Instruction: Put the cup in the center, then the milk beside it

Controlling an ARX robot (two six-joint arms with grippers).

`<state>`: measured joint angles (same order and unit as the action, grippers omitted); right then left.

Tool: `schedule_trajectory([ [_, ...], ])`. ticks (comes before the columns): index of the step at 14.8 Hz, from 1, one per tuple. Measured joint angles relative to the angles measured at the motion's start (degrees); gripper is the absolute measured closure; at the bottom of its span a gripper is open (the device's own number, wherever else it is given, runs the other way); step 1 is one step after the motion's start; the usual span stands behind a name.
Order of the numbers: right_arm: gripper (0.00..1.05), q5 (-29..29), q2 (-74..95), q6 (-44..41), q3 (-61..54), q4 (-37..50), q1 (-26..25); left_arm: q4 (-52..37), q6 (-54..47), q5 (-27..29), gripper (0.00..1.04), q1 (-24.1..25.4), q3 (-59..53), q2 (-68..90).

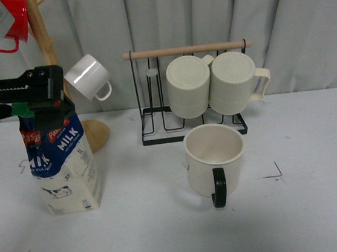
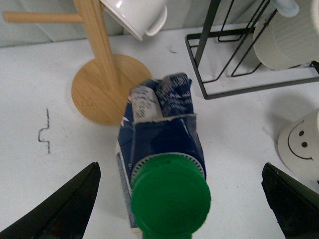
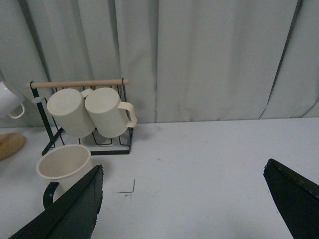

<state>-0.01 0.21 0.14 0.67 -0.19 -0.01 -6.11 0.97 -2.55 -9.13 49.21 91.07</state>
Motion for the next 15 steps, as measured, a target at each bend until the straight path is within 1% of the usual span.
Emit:
schedule_trajectory([
  [3, 0.06, 0.0, 0.0, 0.0, 0.0, 0.0, 0.0, -0.28, 2.1, 0.24, 0.07, -0.92, -0.85, 1.99],
  [5, 0.06, 0.0, 0.0, 0.0, 0.0, 0.0, 0.0, -0.22, 3.15, 1.57, 0.07, -1.18, -1.16, 2.6],
  [6, 0.06, 0.0, 0.0, 0.0, 0.0, 0.0, 0.0, -0.28, 3.41, 2.21, 0.14, -1.18, -1.49, 2.73],
  [7, 0.06, 0.0, 0.0, 0.0, 0.0, 0.0, 0.0, -0.42, 3.69, 2.64, 0.36, -1.2, -1.92, 2.78],
  [8, 0.06, 0.0, 0.0, 0.0, 0.0, 0.0, 0.0, -0.87, 3.78, 3.26, 0.68, -1.2, -1.97, 3.08],
  [9, 0.06, 0.0, 0.0, 0.0, 0.0, 0.0, 0.0, -1.14, 3.78, 3.56, 0.85, -1.18, -1.99, 3.08],
  [10, 0.06, 0.0, 0.0, 0.0, 0.0, 0.0, 0.0, -1.07, 3.78, 3.91, 0.95, -1.18, -1.99, 3.08],
  [11, 0.06, 0.0, 0.0, 0.0, 0.0, 0.0, 0.0, -0.96, 3.78, 4.09, 1.01, -1.2, -1.99, 2.97],
  [15, 0.06, 0.0, 0.0, 0.0, 0.0, 0.0, 0.0, 1.84, 3.74, 5.2, 1.01, -2.86, -1.99, 0.83],
])
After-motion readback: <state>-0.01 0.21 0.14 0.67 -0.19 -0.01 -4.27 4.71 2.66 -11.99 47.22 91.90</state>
